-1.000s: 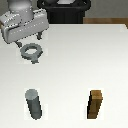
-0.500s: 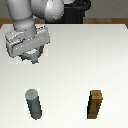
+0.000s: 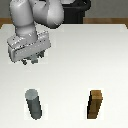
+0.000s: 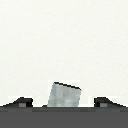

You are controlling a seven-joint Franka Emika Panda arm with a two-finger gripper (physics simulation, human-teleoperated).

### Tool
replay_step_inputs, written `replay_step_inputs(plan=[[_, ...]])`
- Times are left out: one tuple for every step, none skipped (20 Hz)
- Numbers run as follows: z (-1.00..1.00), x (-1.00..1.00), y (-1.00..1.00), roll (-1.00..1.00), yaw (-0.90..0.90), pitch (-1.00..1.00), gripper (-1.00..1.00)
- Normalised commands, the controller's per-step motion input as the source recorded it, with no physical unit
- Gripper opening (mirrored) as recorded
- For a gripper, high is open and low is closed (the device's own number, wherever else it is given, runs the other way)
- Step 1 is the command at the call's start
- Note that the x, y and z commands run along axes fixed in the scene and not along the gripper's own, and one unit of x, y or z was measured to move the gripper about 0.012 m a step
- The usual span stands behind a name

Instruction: Put the loop with the handle onto the peg.

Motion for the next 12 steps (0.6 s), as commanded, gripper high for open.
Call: replay_step_inputs(plan=[[0.0,0.0,0.0,0.0,0.0,0.0,-1.0],[0.0,0.0,0.0,0.0,0.0,0.0,-1.0],[0.0,0.0,0.0,0.0,0.0,0.0,-1.0],[0.0,0.0,0.0,0.0,0.0,0.0,-1.0],[0.0,0.0,0.0,0.0,0.0,0.0,-1.0],[0.0,0.0,0.0,0.0,0.0,0.0,-1.0],[0.0,0.0,0.0,0.0,0.0,0.0,-1.0],[0.0,0.0,0.0,0.0,0.0,0.0,-1.0],[0.0,0.0,0.0,0.0,0.0,0.0,-1.0],[0.0,0.0,0.0,0.0,0.0,0.0,-1.0],[0.0,0.0,0.0,0.0,0.0,0.0,-1.0],[0.0,0.0,0.0,0.0,0.0,0.0,-1.0]])
